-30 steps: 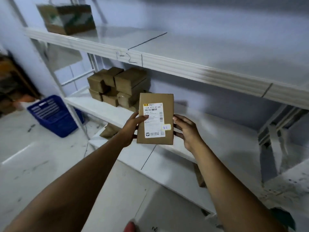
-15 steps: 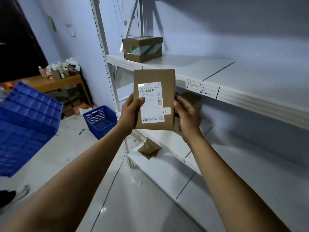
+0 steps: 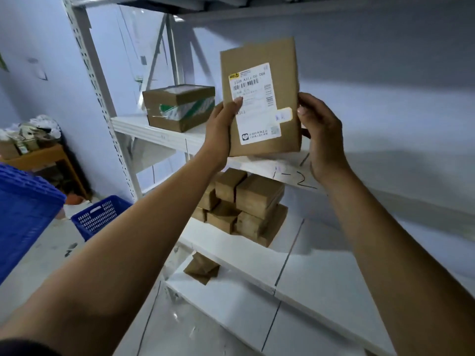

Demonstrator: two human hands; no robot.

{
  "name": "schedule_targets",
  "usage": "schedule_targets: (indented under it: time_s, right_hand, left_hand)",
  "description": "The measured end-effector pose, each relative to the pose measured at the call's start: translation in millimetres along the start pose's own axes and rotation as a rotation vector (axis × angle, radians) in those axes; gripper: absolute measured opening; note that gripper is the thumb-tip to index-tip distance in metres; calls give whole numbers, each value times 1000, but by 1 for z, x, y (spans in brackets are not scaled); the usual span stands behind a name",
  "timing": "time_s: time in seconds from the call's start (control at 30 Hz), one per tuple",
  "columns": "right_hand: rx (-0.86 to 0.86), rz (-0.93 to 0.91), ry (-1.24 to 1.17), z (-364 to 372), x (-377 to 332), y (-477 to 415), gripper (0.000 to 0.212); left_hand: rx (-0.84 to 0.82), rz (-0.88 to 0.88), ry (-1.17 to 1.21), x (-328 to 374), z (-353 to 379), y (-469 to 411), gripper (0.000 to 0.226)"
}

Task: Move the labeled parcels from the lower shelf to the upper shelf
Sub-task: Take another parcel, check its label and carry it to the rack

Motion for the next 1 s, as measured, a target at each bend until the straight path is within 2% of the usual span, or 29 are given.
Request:
schedule_targets:
  time_s: [0.07,0.17,0.3,0.37,0.5,0.6,0.67,0.77,0.83,1.0]
  right_hand:
    - [-7,1,31,-3,7,-19,42]
    - [-2,28,49,-6,23,-41,55]
    - [21,52,17,-13,47,-52,47]
    - [41,63,1,-17,53,-55,46]
    - [28,107,-3,-15,59,-59,52]
    - [43,148,29,-14,59,-52,49]
    - [135,154,48,-19,56,-46,51]
    - [172,124,148,-19,48,-37,49]
    - [198,139,161,-21,49,-31,39]
    - [337,269,144,-26,51,-21,44]
  left_hand:
    - [-30,-37,-8,-5,14,-24,82]
    - [-105,-72,-11,-17,32,-54,88]
    - [-172,-100,-18,-32,51,-78,93]
    - [-191,-129,-34,-38,55,-87,89]
    - [-230,-200,27,-44,55,-97,49]
    - [-287,-250,44,-49,53,-99,46]
    - [-345,-272,78,-53,53,-98,40]
    - [-375,-327,164,-60,51,-94,48]
    - [-395,-346,164,-62,50,-92,57]
    - [-444,-349,-8,-62,47,-82,59]
Point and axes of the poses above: each hand's wrist, its own y-axis away from the middle knuckle, its own z-axis out of the palm, x = y × z, the point moved 7 cm from there along -y, towards the middle knuckle, and after that the axes turned 3 degrees about -y, right-handed, at the moved point
